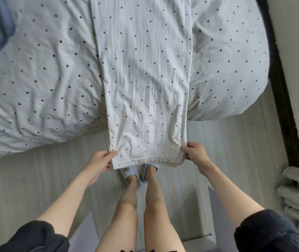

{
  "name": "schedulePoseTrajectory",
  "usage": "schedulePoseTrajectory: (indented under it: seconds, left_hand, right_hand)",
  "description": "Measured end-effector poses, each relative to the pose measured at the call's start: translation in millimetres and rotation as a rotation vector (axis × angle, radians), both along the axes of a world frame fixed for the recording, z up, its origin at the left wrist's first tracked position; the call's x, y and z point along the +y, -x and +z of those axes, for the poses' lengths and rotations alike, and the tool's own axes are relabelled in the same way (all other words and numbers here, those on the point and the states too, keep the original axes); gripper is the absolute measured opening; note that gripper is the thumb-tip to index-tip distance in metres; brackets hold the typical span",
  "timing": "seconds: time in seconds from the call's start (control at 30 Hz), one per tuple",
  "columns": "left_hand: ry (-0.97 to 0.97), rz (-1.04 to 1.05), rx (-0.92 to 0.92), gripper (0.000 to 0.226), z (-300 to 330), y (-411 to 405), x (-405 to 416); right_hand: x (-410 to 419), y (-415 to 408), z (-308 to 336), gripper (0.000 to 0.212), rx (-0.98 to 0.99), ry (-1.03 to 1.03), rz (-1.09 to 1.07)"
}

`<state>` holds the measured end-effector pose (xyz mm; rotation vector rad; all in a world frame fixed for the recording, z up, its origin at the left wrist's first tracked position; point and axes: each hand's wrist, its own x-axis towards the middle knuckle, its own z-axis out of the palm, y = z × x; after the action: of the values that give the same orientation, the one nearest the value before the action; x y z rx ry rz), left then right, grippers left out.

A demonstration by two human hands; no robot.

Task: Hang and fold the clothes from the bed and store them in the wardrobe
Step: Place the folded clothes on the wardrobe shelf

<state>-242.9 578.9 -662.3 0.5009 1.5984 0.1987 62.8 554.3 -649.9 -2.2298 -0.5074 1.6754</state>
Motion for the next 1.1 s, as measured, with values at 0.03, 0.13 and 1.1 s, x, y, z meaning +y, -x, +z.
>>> schedulePoseTrajectory:
  seconds: [0.03, 0.13, 1.1]
  left_hand:
    - [0.022, 0.011, -0.02, 0.016, 8.8, 1.9, -0.2]
    - [0.074, 0.03, -0.068, 0.018, 36.7, 5.8, 4.2]
    - [-0.204, 0.06, 0.121, 0.013, 38.3, -31.3, 159.1]
  right_hand:
    - [-1.3, -0.7, 9.6, 0.025, 0.011, 0.012, -0.046]
    - [-3.5, -3.7, 38.8, 0.019, 0.032, 0.073, -0.111]
    - [154.6, -37.3, 30.2, 0.027, -0.034, -0.075, -0.101]
